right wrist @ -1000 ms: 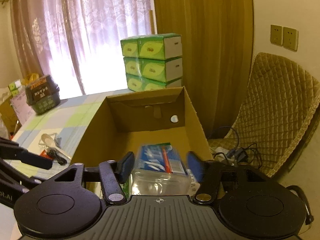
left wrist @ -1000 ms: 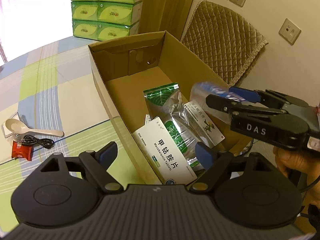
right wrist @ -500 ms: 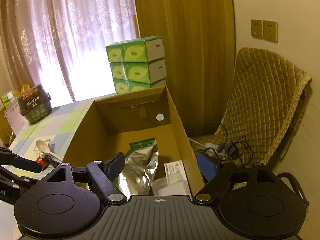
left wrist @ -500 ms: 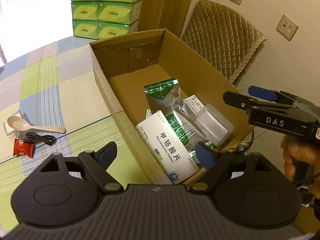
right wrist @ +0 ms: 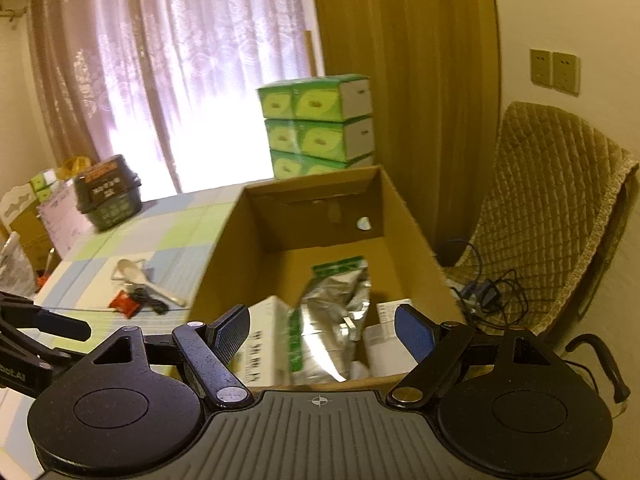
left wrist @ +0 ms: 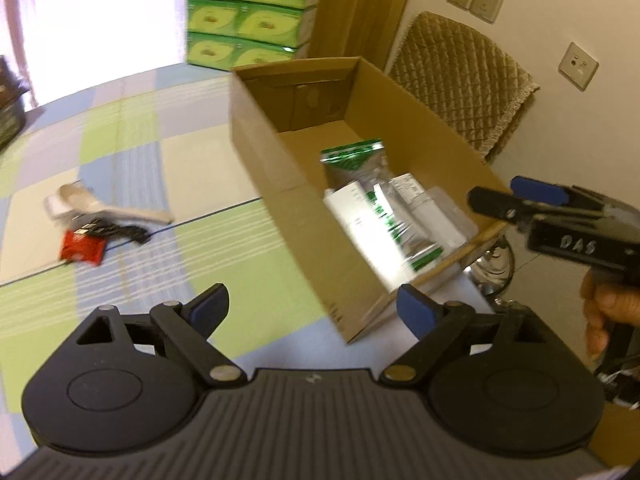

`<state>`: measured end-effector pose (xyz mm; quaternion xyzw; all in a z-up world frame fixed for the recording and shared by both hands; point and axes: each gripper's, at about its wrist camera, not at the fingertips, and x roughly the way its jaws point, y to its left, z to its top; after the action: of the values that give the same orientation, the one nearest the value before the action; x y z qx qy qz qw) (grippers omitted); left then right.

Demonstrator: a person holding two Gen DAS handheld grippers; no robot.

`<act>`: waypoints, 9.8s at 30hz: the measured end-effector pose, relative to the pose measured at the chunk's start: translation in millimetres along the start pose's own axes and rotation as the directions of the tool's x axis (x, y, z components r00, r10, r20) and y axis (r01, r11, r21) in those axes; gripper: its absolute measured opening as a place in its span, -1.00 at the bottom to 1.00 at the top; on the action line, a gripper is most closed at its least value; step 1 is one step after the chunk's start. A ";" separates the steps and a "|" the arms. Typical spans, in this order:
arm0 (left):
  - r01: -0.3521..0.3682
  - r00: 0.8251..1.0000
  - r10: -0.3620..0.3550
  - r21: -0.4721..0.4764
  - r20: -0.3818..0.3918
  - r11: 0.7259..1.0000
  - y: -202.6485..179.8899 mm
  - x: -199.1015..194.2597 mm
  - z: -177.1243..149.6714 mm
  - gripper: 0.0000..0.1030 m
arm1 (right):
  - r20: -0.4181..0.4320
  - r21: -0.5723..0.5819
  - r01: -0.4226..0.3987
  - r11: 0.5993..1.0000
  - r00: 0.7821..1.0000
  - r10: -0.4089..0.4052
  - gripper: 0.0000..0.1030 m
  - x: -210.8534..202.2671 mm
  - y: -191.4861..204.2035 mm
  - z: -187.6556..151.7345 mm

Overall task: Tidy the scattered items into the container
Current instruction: 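Withdraw both grippers from the cardboard box toward the spoon and red packet, then grasp red candy packet with left gripper while right gripper grasps black cable, then lift red packet with left gripper while right gripper lifts black cable, then carry red packet with left gripper while right gripper carries cable to cardboard box, then open left gripper to drop packet into box while right gripper releases cable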

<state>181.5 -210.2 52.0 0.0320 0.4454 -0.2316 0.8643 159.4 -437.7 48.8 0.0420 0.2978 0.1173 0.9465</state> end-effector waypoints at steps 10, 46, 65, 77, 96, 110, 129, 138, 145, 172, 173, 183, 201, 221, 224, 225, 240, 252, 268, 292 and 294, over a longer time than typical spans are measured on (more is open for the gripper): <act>-0.117 0.993 0.118 -0.073 0.011 0.991 64.9 -38.4 -59.2 0.81 | -0.024 -0.125 -0.099 0.987 0.995 0.096 0.65 -4.3 70.4 -6.6; -0.257 0.966 0.258 -0.029 0.017 0.966 184.6 -16.2 -95.2 0.88 | -0.212 -0.465 -0.252 0.849 0.962 0.169 0.65 110.9 216.8 -39.2; -0.234 0.972 0.233 0.100 0.029 0.967 224.6 45.3 -51.6 0.88 | -0.269 -0.539 -0.284 0.793 0.950 0.158 0.37 210.5 242.4 -28.6; -0.203 0.979 0.197 0.206 0.046 0.957 230.6 81.5 -31.3 0.88 | -0.358 -0.550 -0.350 0.758 0.919 0.164 0.04 267.4 239.8 -14.9; -0.162 0.986 0.149 0.224 0.076 0.961 237.8 114.9 -12.7 0.88 | -0.404 -0.563 -0.398 0.724 0.897 0.180 -0.17 307.0 237.3 -23.3; -0.168 0.985 0.155 0.205 0.078 0.964 240.2 135.4 -2.2 0.84 | -0.397 -0.560 -0.392 0.730 0.900 0.178 -0.60 309.1 233.2 -25.6; -0.083 0.996 0.084 0.250 0.005 0.965 216.9 104.2 -35.9 -0.09 | -0.438 -0.430 -0.327 0.841 0.891 0.122 -0.63 259.1 215.0 -39.8; -0.013 0.999 0.025 0.248 -0.046 0.969 176.3 49.8 -109.2 -0.08 | -0.470 -0.381 -0.362 0.851 0.868 0.159 -0.63 182.6 204.0 -78.9; -0.017 0.999 0.027 0.217 -0.046 0.976 155.0 21.9 -145.8 0.01 | -0.437 -0.342 -0.341 0.876 0.883 0.173 -0.62 134.1 200.2 -104.2; -0.127 0.992 0.129 0.154 -0.001 0.980 140.7 28.0 -154.6 0.41 | -0.386 -0.301 -0.292 0.908 0.908 0.164 0.52 152.1 188.5 -110.6; -0.130 0.991 0.131 0.157 -0.001 0.979 139.9 27.9 -154.7 0.41 | -0.386 -0.301 -0.294 0.907 0.907 0.166 0.52 152.9 188.7 -110.2; -0.123 0.992 0.126 0.170 -0.011 0.978 136.1 25.8 -154.1 -0.09 | -0.389 -0.363 -0.322 0.874 0.905 0.172 0.15 161.0 200.7 -110.8; -0.105 0.994 0.109 0.156 -0.015 0.982 131.6 15.1 -163.7 -0.23 | -0.370 -0.364 -0.324 0.873 0.911 0.184 -0.70 147.3 201.8 -114.5; -0.107 0.994 0.104 0.161 0.024 0.981 106.3 -15.1 -155.7 -0.23 | -0.242 -0.320 -0.247 0.915 0.955 0.173 -0.70 80.4 184.5 -88.9; -0.108 0.994 0.103 0.176 0.037 0.978 96.8 -20.7 -150.7 -0.23 | -0.212 -0.318 -0.227 0.921 0.963 0.164 -0.70 67.8 178.0 -82.1; -0.107 0.994 0.102 0.181 0.041 0.978 93.1 -22.4 -148.9 -0.23 | -0.201 -0.318 -0.219 0.923 0.967 0.160 -0.70 63.2 175.6 -79.6; -0.051 0.994 0.024 0.273 0.102 0.961 18.3 -25.1 -93.7 -0.23 | -0.011 -0.261 -0.059 0.964 0.998 0.058 -0.70 3.8 106.4 -30.3; 0.026 0.982 -0.079 0.294 0.171 0.955 -43.6 -5.7 -9.7 -0.24 | 0.064 -0.168 0.043 0.985 0.997 -0.032 -0.70 -5.4 31.5 5.9; 0.064 0.978 -0.126 0.332 0.168 0.941 -81.8 39.3 49.9 -0.23 | 0.054 -0.080 0.052 0.995 0.997 -0.048 -0.70 10.8 -16.3 15.3; 0.024 0.985 -0.077 0.327 0.152 0.945 -65.0 42.2 32.7 0.17 | 0.024 -0.063 0.027 0.998 0.999 -0.026 -0.70 22.7 -19.7 10.2; 0.023 0.986 -0.075 0.327 0.147 0.945 -65.1 42.4 32.8 0.17 | 0.022 -0.066 0.020 0.998 1.000 -0.018 -0.70 24.4 -17.4 11.4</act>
<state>199.4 -292.5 48.3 0.1439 0.3322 -0.3250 0.8737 188.8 -448.6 41.9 0.0091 0.2842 0.1176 0.9515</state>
